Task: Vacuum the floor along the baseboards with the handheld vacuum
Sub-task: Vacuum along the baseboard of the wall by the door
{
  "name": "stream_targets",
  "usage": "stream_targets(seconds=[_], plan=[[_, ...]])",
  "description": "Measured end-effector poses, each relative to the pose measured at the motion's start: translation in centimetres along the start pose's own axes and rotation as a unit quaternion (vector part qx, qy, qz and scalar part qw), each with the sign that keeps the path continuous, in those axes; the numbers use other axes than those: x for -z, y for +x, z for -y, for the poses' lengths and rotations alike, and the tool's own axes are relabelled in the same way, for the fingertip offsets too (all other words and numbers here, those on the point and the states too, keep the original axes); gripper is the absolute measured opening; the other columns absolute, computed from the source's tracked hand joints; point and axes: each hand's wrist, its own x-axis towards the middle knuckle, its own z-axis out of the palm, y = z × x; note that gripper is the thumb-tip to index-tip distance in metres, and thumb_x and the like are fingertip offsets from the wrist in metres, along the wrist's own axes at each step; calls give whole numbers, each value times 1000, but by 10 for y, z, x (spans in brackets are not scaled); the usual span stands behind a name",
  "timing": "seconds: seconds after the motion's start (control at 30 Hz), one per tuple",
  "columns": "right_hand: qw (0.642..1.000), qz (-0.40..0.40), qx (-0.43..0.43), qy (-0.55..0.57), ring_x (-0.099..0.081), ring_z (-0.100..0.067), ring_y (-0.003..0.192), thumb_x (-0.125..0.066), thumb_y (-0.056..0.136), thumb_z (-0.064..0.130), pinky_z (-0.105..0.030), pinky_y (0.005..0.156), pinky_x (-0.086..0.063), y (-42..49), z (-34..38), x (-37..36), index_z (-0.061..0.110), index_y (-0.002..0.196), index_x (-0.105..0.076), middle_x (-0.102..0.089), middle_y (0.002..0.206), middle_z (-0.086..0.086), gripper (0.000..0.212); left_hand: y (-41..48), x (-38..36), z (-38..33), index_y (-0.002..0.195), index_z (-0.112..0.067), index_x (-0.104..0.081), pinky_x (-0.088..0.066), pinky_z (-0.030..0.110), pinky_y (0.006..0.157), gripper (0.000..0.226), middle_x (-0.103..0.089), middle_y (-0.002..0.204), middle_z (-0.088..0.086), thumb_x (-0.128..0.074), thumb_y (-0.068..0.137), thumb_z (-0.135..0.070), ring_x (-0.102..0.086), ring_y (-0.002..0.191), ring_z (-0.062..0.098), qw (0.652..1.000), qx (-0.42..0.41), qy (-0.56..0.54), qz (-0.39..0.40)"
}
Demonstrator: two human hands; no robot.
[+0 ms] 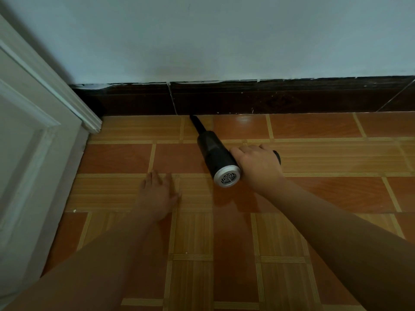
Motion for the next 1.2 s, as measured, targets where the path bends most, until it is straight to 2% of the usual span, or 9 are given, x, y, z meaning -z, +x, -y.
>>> stream_targets(seconds=[0.63, 1.07, 1.2], plan=[[999, 1, 50, 12, -55, -19, 106, -58, 89, 28, -36, 96, -31, 42, 40, -4, 24, 118, -46, -61, 111, 3, 32, -2, 3, 18, 152, -11, 3, -2, 35, 119, 81, 8, 158, 18, -34, 96, -55, 4, 148, 27, 999, -45, -1, 20], [999, 4, 47, 3, -56, -18, 104, -55, 90, 30, -35, 96, -31, 42, 39, -4, 23, 118, -47, -61, 109, 3, 30, -1, -1, 33, 153, -15, -2, -1, 35, 120, 74, 7, 160, 11, -35, 97, -51, 4, 148, 22, 998, -65, -13, 2], [998, 10, 55, 7, -56, -19, 104, -56, 90, 30, -36, 96, -31, 49, 50, -4, 23, 119, -47, -61, 109, 3, 31, -6, -1, 42, 153, -17, -1, 0, 35, 119, 78, 8, 159, 15, -38, 95, -54, 6, 148, 25, 999, -38, -31, -7]])
